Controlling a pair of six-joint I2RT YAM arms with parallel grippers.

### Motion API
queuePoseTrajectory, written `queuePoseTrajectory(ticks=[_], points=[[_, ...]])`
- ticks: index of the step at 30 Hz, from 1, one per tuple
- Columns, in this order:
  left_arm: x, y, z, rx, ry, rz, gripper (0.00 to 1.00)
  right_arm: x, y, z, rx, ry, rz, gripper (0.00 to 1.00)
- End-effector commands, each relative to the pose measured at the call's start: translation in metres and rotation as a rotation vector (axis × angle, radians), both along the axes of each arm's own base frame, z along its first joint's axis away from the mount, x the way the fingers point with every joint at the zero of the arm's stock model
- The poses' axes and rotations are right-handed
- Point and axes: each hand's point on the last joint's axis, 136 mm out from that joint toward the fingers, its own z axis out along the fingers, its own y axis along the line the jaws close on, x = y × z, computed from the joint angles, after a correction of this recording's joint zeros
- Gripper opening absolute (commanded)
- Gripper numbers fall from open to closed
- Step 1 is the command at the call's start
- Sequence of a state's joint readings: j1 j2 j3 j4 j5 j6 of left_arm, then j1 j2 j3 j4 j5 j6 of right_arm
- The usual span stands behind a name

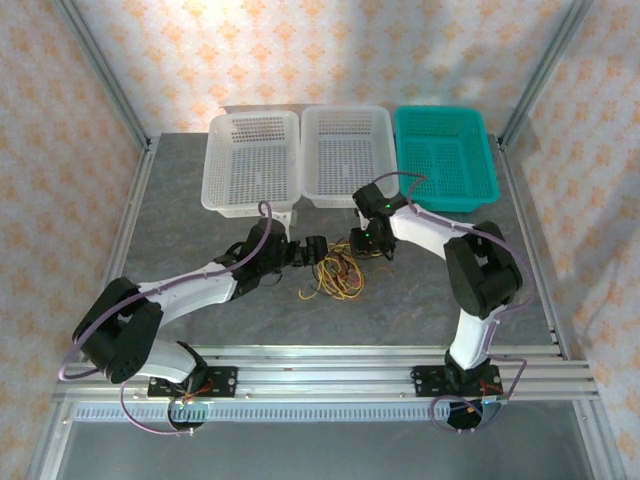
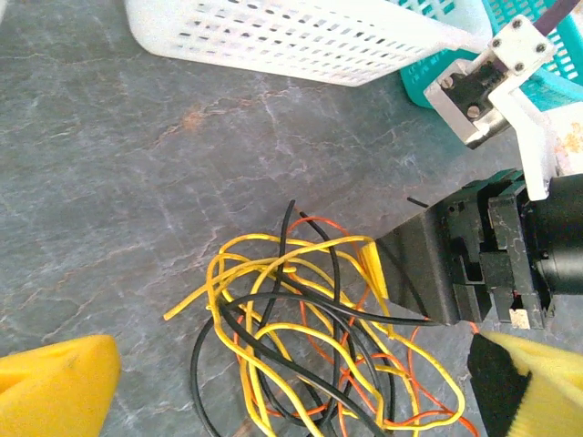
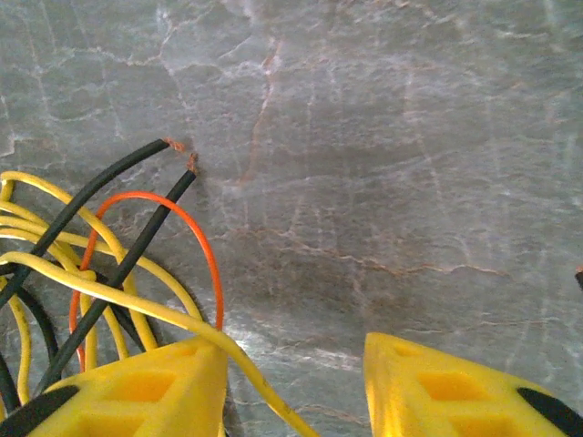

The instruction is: Untangle the cables

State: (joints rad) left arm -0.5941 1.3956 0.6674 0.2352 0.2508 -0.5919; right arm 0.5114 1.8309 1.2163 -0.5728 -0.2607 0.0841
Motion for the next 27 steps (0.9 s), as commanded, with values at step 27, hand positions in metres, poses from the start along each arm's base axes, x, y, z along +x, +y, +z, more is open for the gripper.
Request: queuePoseTrajectory(ticks=[27], points=[[0.012,-0.004,0.007,-0.07,-0.035,0.026,0.99,-0.031,-0.021,0.016,-0.091,0.108,0.05,0.3]])
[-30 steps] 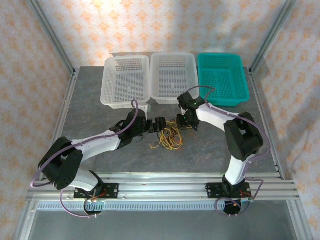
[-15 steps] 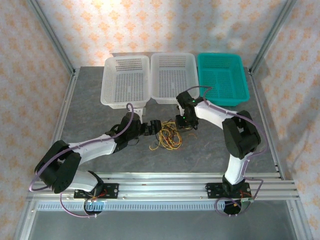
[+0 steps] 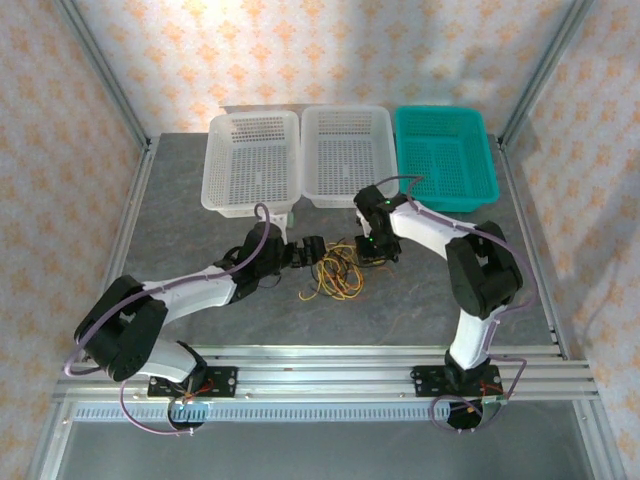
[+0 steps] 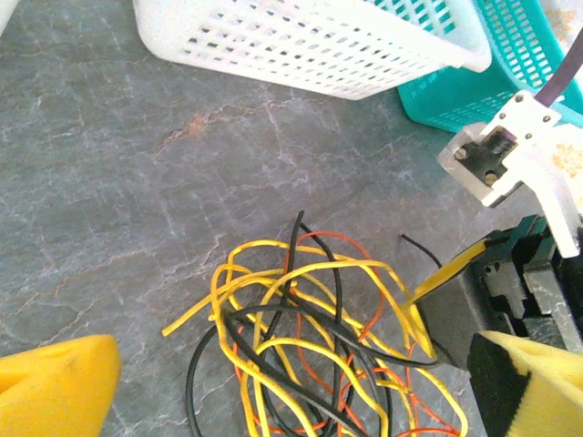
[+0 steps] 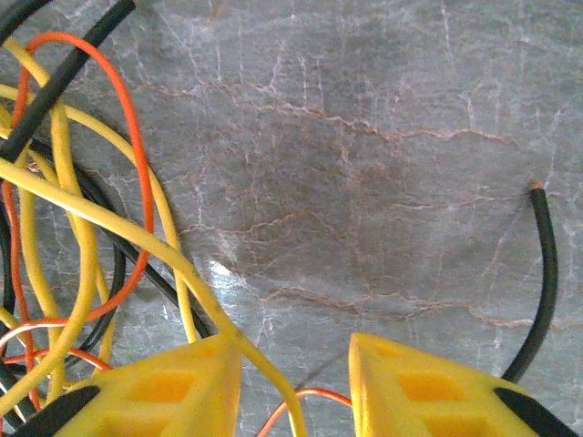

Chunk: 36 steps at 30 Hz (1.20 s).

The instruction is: Untangle the cables

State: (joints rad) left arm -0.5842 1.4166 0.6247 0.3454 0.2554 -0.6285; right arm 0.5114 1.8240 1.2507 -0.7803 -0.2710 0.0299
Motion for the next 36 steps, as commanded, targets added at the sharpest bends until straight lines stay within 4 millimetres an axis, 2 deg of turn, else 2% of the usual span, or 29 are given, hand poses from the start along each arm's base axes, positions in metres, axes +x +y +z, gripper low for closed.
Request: queuePoseTrajectory(ticks=[1,8,17,21,27,33,36], points=[[0.008,-0.004,0.01,-0.016,-0.015,0.004,0.99,0.003,-0.004,0.015,-0.007,-0.037,-0.005,0.28],[0.014,0.001,-0.006,0.02,0.044,0.06,0.99,0.005,-0.003,0.023,0.026,-0.088,-0.024,0.14],[0.023,-0.021,-0.014,0.015,0.075,0.019,0.99,0.0,0.007,0.048,0.156,-0.168,-0.043,0.0],[0.026,-0.033,-0.025,0.046,0.098,0.001,0.99,-0.002,0.011,0.057,0.199,-0.193,-0.036,0.0],[0.035,-0.027,-0.04,0.101,0.125,0.079,0.99,-0.005,0.013,0.064,0.224,-0.207,-0.023,0.0],[0.032,-0.04,-0.055,0.142,0.158,0.048,0.99,-0.003,0.013,0.08,0.245,-0.257,-0.023,0.0],[0.032,-0.038,-0.062,0.175,0.165,0.063,0.99,-0.003,0.013,0.088,0.256,-0.278,-0.018,0.0]])
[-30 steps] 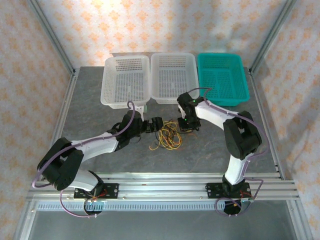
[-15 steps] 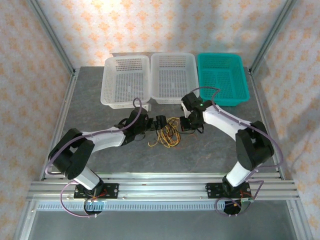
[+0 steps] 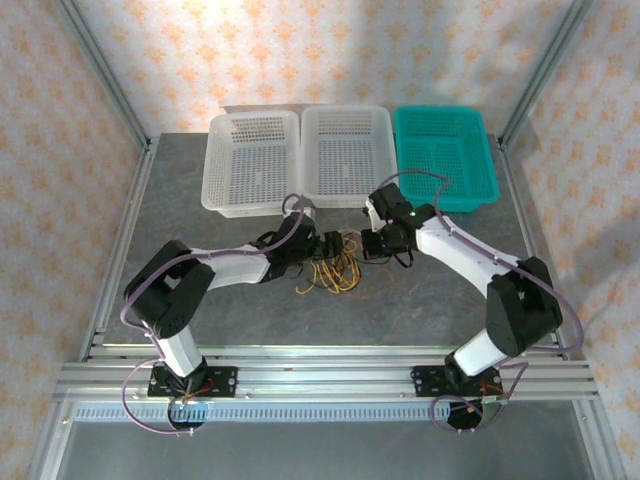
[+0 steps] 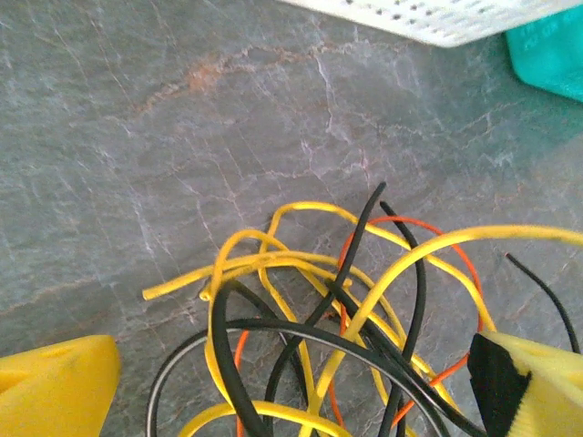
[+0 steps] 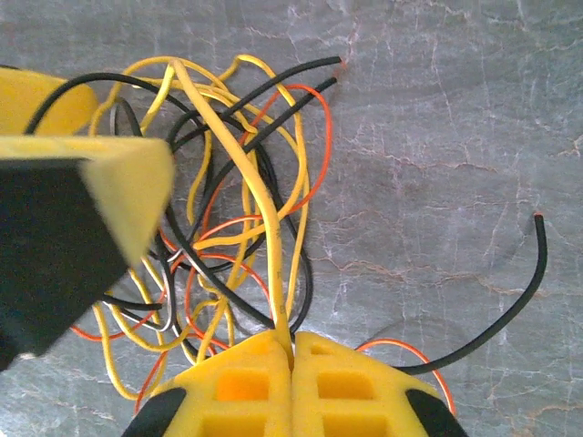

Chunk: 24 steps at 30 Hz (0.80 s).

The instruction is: Untangle the cables

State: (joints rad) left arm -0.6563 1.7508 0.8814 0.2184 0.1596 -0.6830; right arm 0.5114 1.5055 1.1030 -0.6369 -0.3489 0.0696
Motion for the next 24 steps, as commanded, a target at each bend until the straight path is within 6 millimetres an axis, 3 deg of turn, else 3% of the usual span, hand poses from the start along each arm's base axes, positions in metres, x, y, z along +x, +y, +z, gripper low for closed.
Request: queuePoseTrajectory(ticks=[1,12,19,24], points=[[0.002,0.003,-0.006,0.055,0.008,0.03,0.99,0.003,0.0,0.019,0.032,-0.06,-0.007,0.0],[0.003,0.005,-0.021,0.097,0.029,0.035,0.95,0.008,-0.006,0.088,0.073,-0.22,-0.028,0.0],[0.001,0.005,-0.031,0.107,0.043,0.032,0.92,0.011,-0.014,0.116,0.064,-0.3,-0.05,0.0],[-0.002,0.007,-0.036,0.112,0.047,0.03,0.91,0.02,-0.025,0.151,0.06,-0.409,-0.106,0.0]])
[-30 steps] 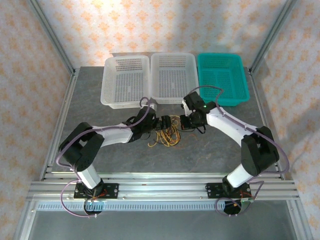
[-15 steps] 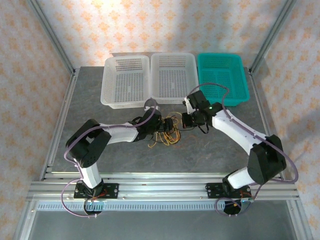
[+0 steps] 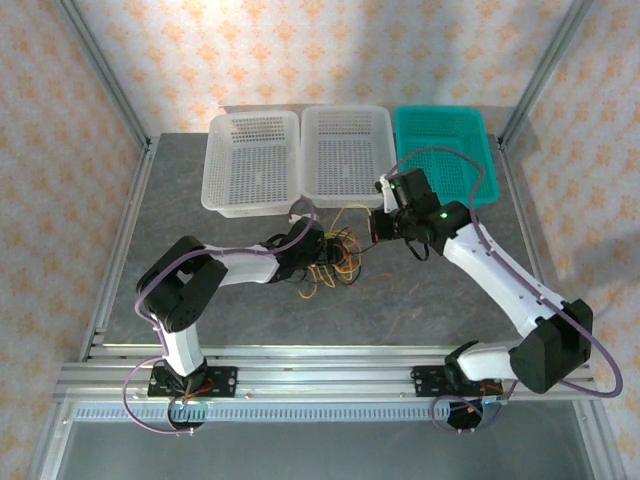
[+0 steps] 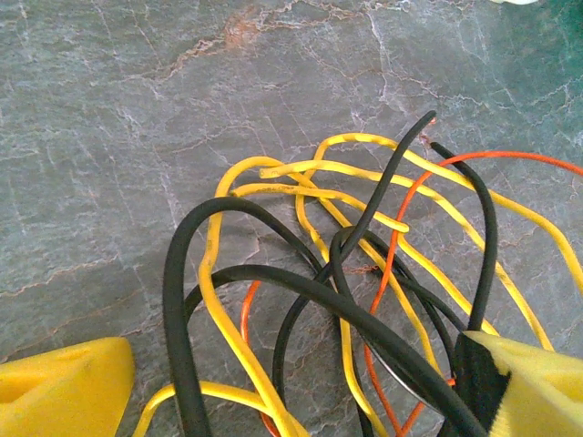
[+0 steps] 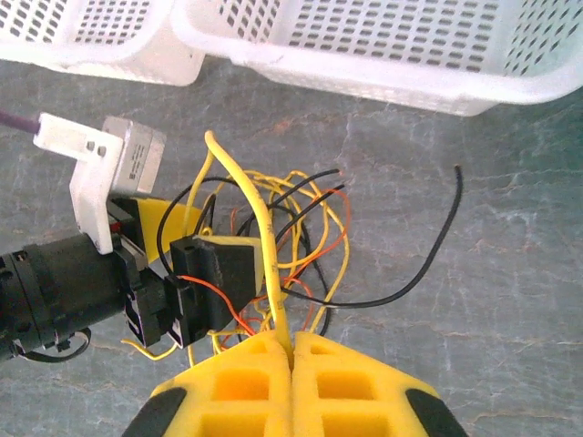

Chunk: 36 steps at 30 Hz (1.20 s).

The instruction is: Untangle the cables

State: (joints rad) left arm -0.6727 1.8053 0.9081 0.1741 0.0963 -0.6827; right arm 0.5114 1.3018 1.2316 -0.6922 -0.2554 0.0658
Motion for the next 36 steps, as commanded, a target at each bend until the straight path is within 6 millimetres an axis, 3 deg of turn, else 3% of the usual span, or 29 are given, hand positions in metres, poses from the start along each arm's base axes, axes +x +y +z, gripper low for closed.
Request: queuePoseTrajectory(ticks=[1,8,23,30,36], points=[[-0.003,0.003,-0.016,0.032,0.021,0.001,0.91,0.01,-0.016,0.049,0.006,-0.152,-0.078,0.0],[-0.009,0.008,-0.024,0.046,0.032,0.003,0.91,0.013,-0.034,0.106,0.07,-0.339,-0.182,0.0],[-0.013,0.012,-0.032,0.066,0.04,0.009,0.91,0.002,-0.1,0.182,0.153,-0.661,-0.51,0.0],[-0.013,0.013,-0.033,0.075,0.039,0.011,0.91,-0.006,-0.114,0.198,0.165,-0.722,-0.562,0.0],[-0.009,0.011,-0.014,0.075,-0.013,0.005,0.92,-0.013,-0.136,0.195,0.155,-0.739,-0.677,0.0]])
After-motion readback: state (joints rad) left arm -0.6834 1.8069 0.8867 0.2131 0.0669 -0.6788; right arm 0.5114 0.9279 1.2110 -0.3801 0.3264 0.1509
